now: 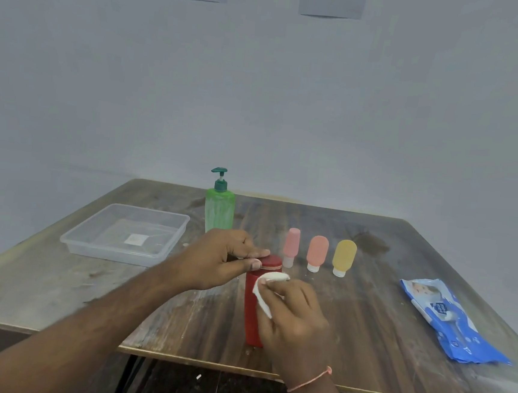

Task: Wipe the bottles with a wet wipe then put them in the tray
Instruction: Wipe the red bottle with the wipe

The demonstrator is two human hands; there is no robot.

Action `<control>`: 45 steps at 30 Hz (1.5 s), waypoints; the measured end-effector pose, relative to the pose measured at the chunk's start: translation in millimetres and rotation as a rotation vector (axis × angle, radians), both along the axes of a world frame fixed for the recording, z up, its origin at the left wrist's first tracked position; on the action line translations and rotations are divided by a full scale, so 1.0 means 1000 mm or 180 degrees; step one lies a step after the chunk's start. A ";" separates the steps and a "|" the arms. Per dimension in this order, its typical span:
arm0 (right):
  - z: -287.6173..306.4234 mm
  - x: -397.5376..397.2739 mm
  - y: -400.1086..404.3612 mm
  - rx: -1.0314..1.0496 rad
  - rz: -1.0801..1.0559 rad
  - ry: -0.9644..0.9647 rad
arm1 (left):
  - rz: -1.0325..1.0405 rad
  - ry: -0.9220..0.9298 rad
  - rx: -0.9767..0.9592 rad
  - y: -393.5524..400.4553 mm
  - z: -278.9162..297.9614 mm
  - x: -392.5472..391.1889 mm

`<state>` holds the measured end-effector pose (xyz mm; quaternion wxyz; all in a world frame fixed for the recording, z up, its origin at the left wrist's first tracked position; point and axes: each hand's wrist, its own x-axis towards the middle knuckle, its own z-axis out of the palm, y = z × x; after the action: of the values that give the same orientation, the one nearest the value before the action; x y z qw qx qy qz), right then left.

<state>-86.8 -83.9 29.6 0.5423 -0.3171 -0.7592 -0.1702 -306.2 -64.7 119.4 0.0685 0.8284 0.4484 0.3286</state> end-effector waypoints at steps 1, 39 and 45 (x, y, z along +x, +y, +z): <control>0.002 -0.005 -0.003 0.0102 -0.0089 -0.0107 | 0.0001 0.0015 0.0014 -0.001 0.001 0.002; 0.027 0.018 0.004 -0.0644 0.0209 0.0815 | -0.0228 -0.0428 -0.0310 -0.013 -0.004 0.003; 0.029 0.022 0.006 -0.0357 0.0320 0.0444 | -0.0112 -0.1546 -0.0987 -0.028 -0.034 0.019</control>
<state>-64.6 -77.9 59.0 0.5830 -0.3195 -0.7429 -0.0776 -287.7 -92.7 85.8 0.3055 0.7127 0.4493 0.4436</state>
